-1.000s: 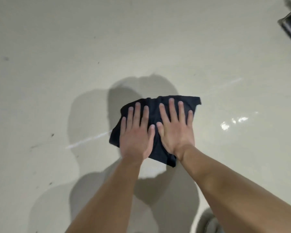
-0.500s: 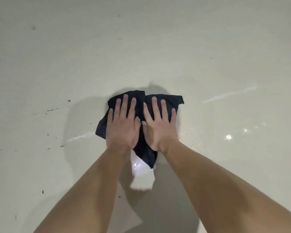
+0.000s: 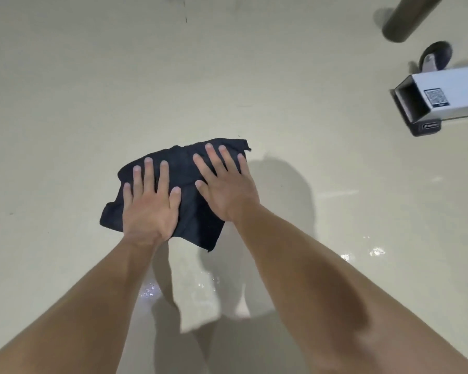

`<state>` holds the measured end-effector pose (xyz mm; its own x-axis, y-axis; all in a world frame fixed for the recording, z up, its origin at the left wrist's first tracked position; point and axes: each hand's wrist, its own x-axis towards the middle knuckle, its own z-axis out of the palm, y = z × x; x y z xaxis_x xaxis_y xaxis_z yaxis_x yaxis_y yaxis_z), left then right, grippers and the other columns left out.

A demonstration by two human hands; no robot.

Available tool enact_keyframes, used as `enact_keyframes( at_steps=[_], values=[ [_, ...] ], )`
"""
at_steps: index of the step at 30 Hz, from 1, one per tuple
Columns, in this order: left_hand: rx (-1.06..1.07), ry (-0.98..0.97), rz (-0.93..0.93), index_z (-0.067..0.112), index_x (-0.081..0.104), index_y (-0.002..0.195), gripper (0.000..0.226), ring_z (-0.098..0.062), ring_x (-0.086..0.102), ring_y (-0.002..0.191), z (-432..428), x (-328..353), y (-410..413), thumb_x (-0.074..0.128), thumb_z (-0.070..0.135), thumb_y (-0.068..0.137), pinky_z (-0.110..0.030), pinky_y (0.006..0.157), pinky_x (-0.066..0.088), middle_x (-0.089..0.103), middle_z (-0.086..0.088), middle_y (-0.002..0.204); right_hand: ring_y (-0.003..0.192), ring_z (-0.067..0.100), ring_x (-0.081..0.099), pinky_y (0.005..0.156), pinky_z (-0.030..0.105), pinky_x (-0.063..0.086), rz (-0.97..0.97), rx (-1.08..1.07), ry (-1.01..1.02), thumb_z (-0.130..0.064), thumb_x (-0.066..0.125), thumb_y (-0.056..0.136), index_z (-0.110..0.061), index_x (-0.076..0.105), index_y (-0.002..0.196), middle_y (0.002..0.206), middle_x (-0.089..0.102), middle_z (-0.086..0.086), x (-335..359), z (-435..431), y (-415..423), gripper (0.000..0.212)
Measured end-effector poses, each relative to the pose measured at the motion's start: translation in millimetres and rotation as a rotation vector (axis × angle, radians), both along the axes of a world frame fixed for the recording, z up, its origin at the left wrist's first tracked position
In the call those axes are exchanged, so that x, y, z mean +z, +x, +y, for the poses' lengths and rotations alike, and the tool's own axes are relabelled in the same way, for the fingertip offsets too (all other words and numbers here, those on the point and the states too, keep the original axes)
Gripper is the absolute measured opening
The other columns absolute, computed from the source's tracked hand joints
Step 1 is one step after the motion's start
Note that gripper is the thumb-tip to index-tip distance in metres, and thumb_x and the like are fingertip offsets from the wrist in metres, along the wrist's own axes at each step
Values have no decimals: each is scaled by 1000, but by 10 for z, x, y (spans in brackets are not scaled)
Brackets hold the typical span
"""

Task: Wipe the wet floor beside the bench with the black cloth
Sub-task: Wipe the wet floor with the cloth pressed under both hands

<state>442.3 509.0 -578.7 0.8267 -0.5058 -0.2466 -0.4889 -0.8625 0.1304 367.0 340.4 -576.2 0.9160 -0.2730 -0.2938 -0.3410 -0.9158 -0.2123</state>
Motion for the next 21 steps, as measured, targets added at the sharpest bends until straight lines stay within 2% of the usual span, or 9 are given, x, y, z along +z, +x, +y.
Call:
enact_keyframes(
  at_steps=[7,11,15,18,21],
  values=[
    [-55,-23,25,28,-10,161,63,-26,-17,155,-2205,-21,-462,10,49,105,-47,125,-5,-18,-3,170,157,21,-12,126,49,-3,-41,-106,-70,-50,12,106,-36,-6,161,171,-11,-3,-14,-2079,-514,59],
    [-212,-46,-33,26,2,162,64,-30,-3,157,-3086,-105,-870,14,51,105,-50,126,4,-3,-7,171,155,18,-22,126,47,-7,71,-178,-105,-52,5,104,-38,-16,158,169,-23,-6,8,-3018,-1147,60],
    [-292,-77,-78,21,18,162,65,-34,13,155,-3213,-123,-1369,12,49,103,-52,123,17,13,-11,170,155,20,-22,126,47,-6,80,-204,-87,-52,7,104,-38,-17,158,168,-24,-4,26,-3159,-1632,61],
    [-340,-73,-47,19,16,162,64,-33,12,155,-3083,-85,-1778,15,46,104,-51,123,17,11,-11,170,154,22,-23,126,48,-6,118,-215,-78,-52,7,104,-36,-19,158,167,-26,-3,54,-2991,-1863,62],
    [-363,-33,-12,19,6,162,65,-31,6,157,-2842,-61,-2019,11,46,104,-49,124,12,2,-10,171,155,25,-22,126,50,-5,172,-222,-95,-51,5,103,-32,-20,157,167,-27,0,72,-2698,-2072,63]
  ],
)
